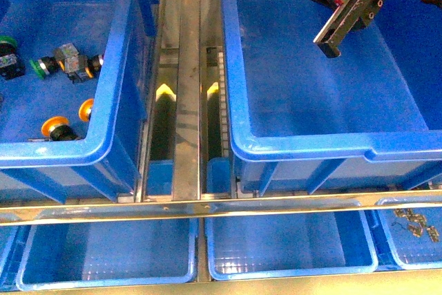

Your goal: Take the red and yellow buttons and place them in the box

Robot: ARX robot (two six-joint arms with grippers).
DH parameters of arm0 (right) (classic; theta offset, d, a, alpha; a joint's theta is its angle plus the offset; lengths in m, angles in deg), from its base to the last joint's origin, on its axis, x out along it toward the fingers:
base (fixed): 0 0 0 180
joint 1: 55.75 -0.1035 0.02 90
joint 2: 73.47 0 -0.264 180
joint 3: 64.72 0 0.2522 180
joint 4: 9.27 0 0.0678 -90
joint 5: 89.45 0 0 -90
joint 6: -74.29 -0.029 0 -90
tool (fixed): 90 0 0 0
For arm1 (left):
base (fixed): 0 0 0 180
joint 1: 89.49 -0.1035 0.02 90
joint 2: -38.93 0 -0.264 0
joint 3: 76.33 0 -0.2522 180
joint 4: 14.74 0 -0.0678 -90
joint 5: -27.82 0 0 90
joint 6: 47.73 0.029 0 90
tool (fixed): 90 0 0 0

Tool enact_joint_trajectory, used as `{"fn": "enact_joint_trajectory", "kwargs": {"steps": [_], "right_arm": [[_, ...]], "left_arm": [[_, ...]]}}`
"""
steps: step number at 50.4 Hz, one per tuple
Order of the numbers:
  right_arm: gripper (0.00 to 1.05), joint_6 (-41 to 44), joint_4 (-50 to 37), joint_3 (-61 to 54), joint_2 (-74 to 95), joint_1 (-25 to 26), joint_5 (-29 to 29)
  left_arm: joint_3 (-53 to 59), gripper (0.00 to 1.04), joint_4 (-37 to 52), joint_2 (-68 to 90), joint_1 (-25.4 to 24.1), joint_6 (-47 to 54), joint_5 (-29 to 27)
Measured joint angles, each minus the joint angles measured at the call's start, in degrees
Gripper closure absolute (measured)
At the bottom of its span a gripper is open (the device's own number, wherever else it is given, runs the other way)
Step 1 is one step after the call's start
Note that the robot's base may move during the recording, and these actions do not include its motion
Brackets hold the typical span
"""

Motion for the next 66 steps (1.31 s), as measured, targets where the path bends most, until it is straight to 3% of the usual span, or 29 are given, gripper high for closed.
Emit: {"fn": "enact_joint_trajectory", "kwargs": {"steps": [22,41,45,47,51,63,66], "right_arm": [[0.77,-3.34,0.66,-3.54,-4.00,3.30,1.03],[0.77,-6.27,4.20,-5.55,-9.03,6.38,0.20],[0.77,-7.37,4.85,-5.62,-10.03,6.95,-0.26],[0.77,-8.22,5.16,-5.90,-10.95,7.37,-0.42],[0.77,-9.73,5.66,-6.40,-12.07,8.20,-0.55],[0.78,-12.50,6.01,-8.39,-14.71,9.79,-1.86],[0.78,-12.87,6.05,-8.83,-15.02,10.27,-1.84]], "left_arm": [[20.04,0.08,-4.07,-19.87,-9.57,16.85,-7.08],[37.27,0.08,-5.20,-34.10,-11.28,24.20,-13.90],[43.43,0.18,9.20,-35.50,-9.40,31.10,-25.31],[49.11,0.27,21.07,-37.53,-8.20,37.99,-32.96],[56.02,0.43,30.84,-44.30,-6.38,46.58,-39.32],[64.54,0.96,27.76,-57.64,-10.03,52.48,-35.95],[65.37,1.02,26.51,-60.33,-10.84,52.76,-34.82]]}}
